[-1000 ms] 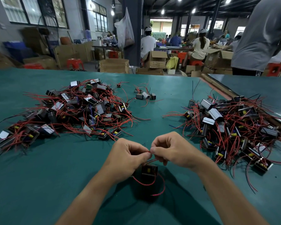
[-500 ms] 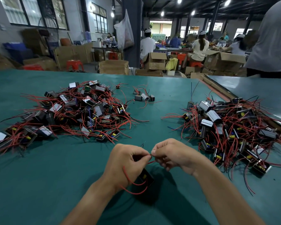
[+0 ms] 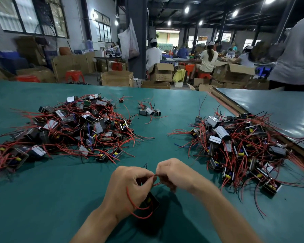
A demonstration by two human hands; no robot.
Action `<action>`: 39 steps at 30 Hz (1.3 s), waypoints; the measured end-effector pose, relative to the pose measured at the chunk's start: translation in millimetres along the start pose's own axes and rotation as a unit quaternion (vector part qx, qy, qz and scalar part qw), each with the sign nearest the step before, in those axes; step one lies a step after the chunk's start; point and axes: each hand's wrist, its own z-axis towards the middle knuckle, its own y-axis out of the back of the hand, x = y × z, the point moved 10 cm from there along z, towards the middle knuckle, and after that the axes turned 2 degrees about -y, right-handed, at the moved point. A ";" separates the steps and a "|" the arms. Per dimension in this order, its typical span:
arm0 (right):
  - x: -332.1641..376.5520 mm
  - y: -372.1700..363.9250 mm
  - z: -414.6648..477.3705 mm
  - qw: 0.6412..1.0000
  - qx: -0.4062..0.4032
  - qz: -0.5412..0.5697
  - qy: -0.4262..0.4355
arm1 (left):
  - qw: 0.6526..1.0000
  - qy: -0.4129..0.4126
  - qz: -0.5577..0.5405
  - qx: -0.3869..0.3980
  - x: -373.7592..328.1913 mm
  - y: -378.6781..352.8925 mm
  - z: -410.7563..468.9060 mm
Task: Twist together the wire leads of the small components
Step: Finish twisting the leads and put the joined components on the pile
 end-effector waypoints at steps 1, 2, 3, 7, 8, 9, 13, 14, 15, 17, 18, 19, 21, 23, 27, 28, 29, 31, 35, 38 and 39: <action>3.8 1.0 -0.3 1.000 -0.006 -0.017 0.024 | 1.000 0.002 -0.002 -0.002 1.4 0.1 0.1; 7.4 2.1 -0.6 0.998 -0.015 -0.037 0.047 | 1.000 0.003 -0.003 -0.001 2.7 -0.3 0.5; 10.8 3.0 -1.2 0.995 -0.025 -0.058 0.071 | 1.000 0.004 -0.005 0.002 3.8 -0.6 0.5; 16.8 9.7 -1.7 0.989 -0.051 -0.066 0.123 | 0.999 0.017 -0.032 0.002 3.3 2.7 1.2; 15.3 12.2 -1.1 0.990 -0.049 -0.051 0.123 | 0.999 0.021 -0.038 -0.004 2.3 4.4 1.4; 12.7 14.7 -0.3 0.991 -0.050 -0.038 0.119 | 0.999 0.026 -0.038 -0.013 2.0 6.9 1.4; 11.9 40.6 1.2 0.983 -0.134 -0.003 0.124 | 0.995 0.050 -0.006 -0.083 8.4 25.6 2.3; 16.7 59.3 -4.6 0.967 -0.206 0.018 0.147 | 0.992 0.057 -0.006 -0.109 10.6 32.6 1.7; 20.7 84.2 -16.9 0.937 -0.299 0.050 0.173 | 0.989 0.068 -0.007 -0.131 13.2 38.7 1.2; 19.3 137.1 -57.9 0.837 -0.481 0.141 0.217 | 0.985 0.089 -0.005 -0.151 19.8 43.3 0.3; 13.0 157.9 -78.0 0.786 -0.543 0.184 0.231 | 0.984 0.097 -0.003 -0.148 22.4 42.1 -0.3; 3.4 174.2 -92.4 0.749 -0.579 0.221 0.232 | 0.984 0.104 -0.004 -0.141 24.1 39.7 -0.5; -22.1 190.5 -95.6 0.744 -0.590 0.267 0.165 | 0.986 0.111 -0.007 -0.123 25.6 32.2 -1.1; -43.9 183.0 -72.5 0.802 -0.530 0.273 0.045 | 0.987 0.118 -0.008 -0.108 28.0 26.5 -1.3; -44.6 147.3 -32.8 0.884 -0.377 0.276 -0.018 | 0.985 0.154 -0.022 -0.070 36.5 17.6 -3.8; -38.6 143.3 -28.7 0.897 -0.365 0.249 -0.006 | 0.983 0.168 -0.028 -0.061 40.2 15.8 -4.4; -32.9 139.5 -26.3 0.908 -0.355 0.221 0.005 | 0.981 0.182 -0.038 -0.051 43.4 14.0 -5.3; -27.1 128.0 -18.0 0.931 -0.319 0.175 0.013 | 0.978 0.197 -0.056 -0.040 47.0 11.5 -5.9; -28.4 92.5 0.6 0.977 -0.211 0.040 0.000 | 0.980 0.196 -0.033 -0.029 44.0 11.6 -5.9; -30.7 72.4 6.3 0.985 -0.166 -0.050 0.004 | 0.977 0.213 0.004 -0.025 50.7 10.9 -9.4; -30.7 67.5 7.8 0.985 -0.159 -0.068 0.007 | 0.974 0.227 0.020 -0.020 56.3 10.0 -11.0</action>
